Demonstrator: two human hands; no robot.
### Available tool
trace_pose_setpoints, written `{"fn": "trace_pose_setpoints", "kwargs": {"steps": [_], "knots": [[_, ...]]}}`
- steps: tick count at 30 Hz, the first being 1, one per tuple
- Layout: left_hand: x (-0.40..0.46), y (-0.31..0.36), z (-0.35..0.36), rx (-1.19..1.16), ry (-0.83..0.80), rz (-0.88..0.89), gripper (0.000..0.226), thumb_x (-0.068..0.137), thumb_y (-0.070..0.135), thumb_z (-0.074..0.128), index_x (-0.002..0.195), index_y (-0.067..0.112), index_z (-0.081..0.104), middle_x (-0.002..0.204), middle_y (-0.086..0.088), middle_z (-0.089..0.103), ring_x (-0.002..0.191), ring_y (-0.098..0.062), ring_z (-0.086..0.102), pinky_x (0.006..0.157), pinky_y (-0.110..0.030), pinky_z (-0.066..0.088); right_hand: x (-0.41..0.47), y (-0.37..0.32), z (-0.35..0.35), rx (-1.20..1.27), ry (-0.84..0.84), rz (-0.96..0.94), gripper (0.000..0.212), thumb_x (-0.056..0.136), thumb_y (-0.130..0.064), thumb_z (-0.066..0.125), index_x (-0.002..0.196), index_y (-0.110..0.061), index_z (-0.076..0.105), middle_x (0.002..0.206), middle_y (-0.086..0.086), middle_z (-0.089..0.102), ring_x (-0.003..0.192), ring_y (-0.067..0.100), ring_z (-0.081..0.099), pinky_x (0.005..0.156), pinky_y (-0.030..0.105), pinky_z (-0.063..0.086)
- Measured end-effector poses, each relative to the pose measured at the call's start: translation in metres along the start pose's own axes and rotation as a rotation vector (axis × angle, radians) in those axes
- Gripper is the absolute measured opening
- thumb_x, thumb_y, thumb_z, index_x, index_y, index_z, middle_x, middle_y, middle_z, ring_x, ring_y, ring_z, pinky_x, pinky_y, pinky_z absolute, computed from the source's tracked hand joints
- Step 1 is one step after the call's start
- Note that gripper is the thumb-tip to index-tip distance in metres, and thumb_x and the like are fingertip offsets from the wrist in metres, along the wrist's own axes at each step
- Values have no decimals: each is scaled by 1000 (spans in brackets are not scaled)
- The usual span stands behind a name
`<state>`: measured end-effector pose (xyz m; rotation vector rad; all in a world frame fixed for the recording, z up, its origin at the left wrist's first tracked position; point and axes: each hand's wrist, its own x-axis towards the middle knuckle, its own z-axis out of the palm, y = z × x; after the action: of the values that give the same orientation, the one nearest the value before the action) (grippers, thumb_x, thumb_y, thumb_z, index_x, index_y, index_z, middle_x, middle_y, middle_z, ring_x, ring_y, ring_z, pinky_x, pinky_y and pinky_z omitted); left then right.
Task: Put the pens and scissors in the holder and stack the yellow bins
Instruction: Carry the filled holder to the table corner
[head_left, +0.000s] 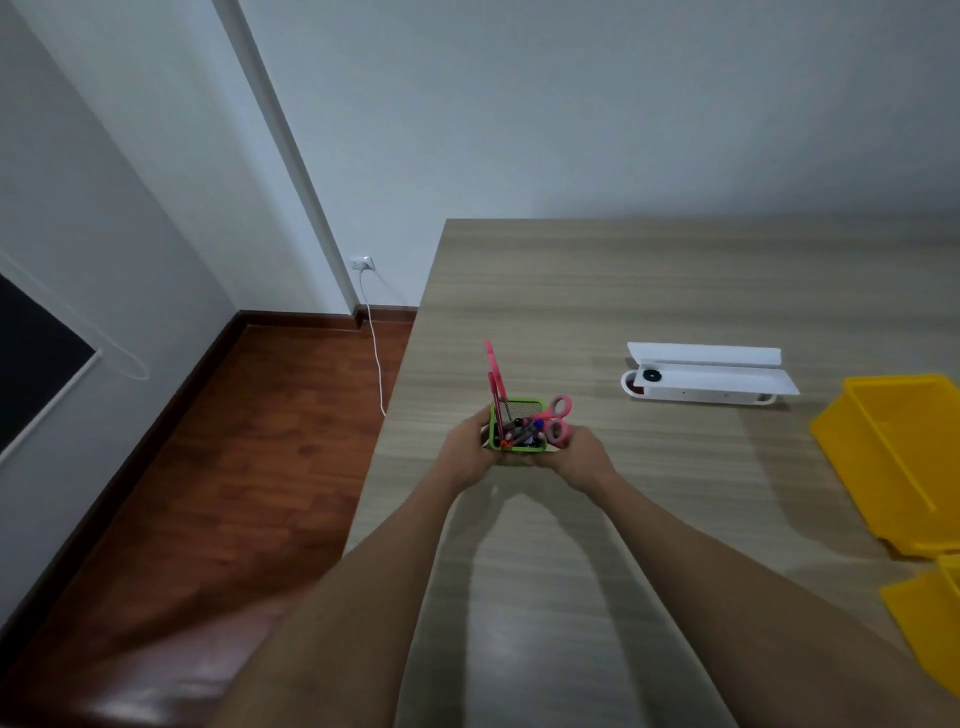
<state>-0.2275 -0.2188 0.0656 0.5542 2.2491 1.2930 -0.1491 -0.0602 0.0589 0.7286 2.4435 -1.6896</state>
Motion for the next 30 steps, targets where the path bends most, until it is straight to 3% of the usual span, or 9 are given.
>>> {"fn": "trace_pose_setpoints", "kwargs": {"steps": [5,8,12,14,16,19,22,27,30], "knots": [[16,-27,-39,-9,4,-12,63,74,-2,76,131,15,57,120,-3,69,106,-15,64,94,-30,52,29,-19,37,-26,-30,18,41,73,-18,81,112,-12,71,100,6,73,93,21,65,78,26,45],[30,-43,-61,-27,-6,-32,63,72,-4,76,129,15,57,119,-4,69,105,-14,64,93,-30,53,47,-27,57,-8,-47,32,42,74,-16,81,114,-11,70,101,6,72,94,20,65,79,26,45],[51,-60,-83,-12,-37,-40,62,69,-4,79,126,12,59,113,-1,69,101,-14,65,87,-20,55,71,-30,79,10,-41,61,41,74,-14,81,114,-11,70,100,7,73,92,18,64,69,21,46],[62,-69,-91,-3,-36,-49,60,68,-2,80,124,12,61,112,-2,70,102,-17,66,91,-27,55,84,-31,88,12,-44,77,40,75,-14,80,113,-11,70,94,5,71,88,17,63,65,18,44],[71,-76,-96,-4,-32,-59,60,68,0,81,123,12,61,112,-3,71,103,-19,66,92,-35,55,97,-32,95,12,-52,84,41,74,-14,80,114,-11,70,94,4,71,89,18,64,66,19,45],[83,-87,-104,14,-14,-68,60,70,1,81,125,15,61,113,-3,72,104,-18,68,92,-33,55,114,-34,105,9,-54,93,42,74,-12,80,115,-13,70,103,9,74,94,19,65,74,24,46],[93,-94,-108,28,-18,-81,61,70,2,81,126,14,60,113,-2,72,104,-17,68,92,-32,55,125,-35,112,0,-40,95,38,74,-13,79,112,-13,72,101,10,74,91,18,63,72,24,45],[100,-100,-104,-1,-10,-95,60,71,-3,79,126,8,58,110,-3,69,94,-13,65,76,-6,50,136,-27,115,-30,-53,109,40,75,-22,80,112,-15,71,102,8,74,97,23,67,81,28,49],[102,-100,-102,-46,-25,-114,60,72,-2,78,127,8,57,113,-6,68,97,-15,64,78,-8,52,138,-25,114,-32,-58,99,39,76,-24,79,113,-15,71,104,8,74,95,21,65,78,24,45]]}}
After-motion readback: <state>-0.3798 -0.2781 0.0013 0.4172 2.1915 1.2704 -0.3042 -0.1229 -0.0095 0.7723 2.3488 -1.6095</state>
